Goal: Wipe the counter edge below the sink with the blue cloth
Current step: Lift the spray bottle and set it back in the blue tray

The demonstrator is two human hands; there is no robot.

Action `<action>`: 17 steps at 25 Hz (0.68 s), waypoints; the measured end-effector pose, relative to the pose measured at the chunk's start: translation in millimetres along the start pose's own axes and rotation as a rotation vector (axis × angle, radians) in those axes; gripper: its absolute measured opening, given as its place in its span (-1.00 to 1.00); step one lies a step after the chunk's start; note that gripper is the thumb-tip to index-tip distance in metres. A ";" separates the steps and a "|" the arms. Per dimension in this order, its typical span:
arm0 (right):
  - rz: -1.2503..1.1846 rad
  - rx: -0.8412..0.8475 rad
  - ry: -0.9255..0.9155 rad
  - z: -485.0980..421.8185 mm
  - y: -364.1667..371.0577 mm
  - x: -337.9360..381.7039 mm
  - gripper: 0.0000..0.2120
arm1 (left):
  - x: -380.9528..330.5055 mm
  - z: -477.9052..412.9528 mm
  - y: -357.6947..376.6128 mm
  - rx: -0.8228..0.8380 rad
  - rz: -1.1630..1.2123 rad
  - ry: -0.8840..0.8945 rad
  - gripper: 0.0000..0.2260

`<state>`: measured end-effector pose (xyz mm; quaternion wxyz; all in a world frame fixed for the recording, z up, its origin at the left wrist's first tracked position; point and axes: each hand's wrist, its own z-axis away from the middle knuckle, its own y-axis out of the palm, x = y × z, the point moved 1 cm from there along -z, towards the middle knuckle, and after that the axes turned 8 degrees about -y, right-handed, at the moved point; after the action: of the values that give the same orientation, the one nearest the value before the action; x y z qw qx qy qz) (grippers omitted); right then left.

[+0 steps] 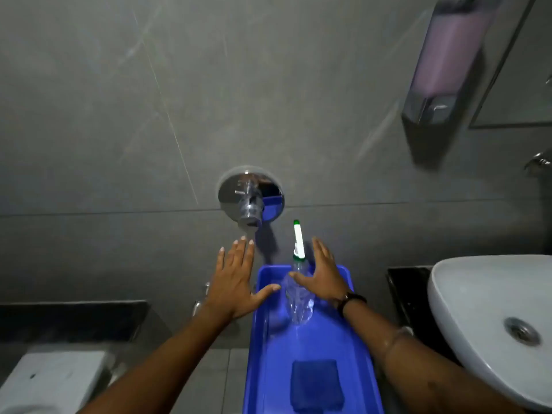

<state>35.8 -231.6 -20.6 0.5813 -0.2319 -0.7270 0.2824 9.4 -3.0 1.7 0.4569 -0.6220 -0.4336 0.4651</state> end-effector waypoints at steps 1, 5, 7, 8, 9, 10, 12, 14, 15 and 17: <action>-0.012 -0.007 -0.019 -18.3 3.2 6.1 -0.03 | 2.1 0.1 8.1 0.040 -0.011 -0.016 0.01; -0.088 -0.158 -0.066 -66.4 13.1 34.1 -0.43 | 11.4 16.4 31.5 0.113 -0.041 -0.075 0.01; -0.134 -0.231 0.000 -60.5 21.2 34.6 -0.57 | 12.3 33.4 44.4 0.162 -0.036 -0.073 0.02; -0.148 -0.268 -0.011 -57.1 22.0 36.7 -0.61 | 12.6 41.1 49.4 0.189 -0.024 -0.067 0.02; -0.128 -0.302 -0.052 -53.1 20.8 42.1 -0.65 | 12.5 48.2 54.9 0.194 -0.006 -0.064 0.02; -0.104 -0.322 -0.113 -49.7 18.5 47.0 -0.71 | 12.1 54.4 60.2 0.195 0.020 -0.060 0.02; -0.120 -0.355 -0.151 -39.7 3.0 63.3 -0.84 | 9.6 66.4 72.3 0.217 0.072 -0.043 0.02; -0.167 -0.350 -0.158 -29.6 -21.2 75.0 -0.92 | 6.4 76.7 85.8 0.243 0.085 -0.002 0.05; -0.168 -0.312 -0.153 -22.4 -32.4 78.1 -0.91 | 3.1 81.6 93.7 0.259 0.095 0.021 0.07; -0.143 -0.166 -0.108 2.5 -43.0 75.2 -0.90 | -1.7 92.6 109.1 0.322 0.128 0.040 0.13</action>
<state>16.7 -213.4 61.9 0.5387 -0.2112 -0.7928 0.1915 -68.7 -11.8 -117.9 0.5285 -0.5762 -0.3038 0.5444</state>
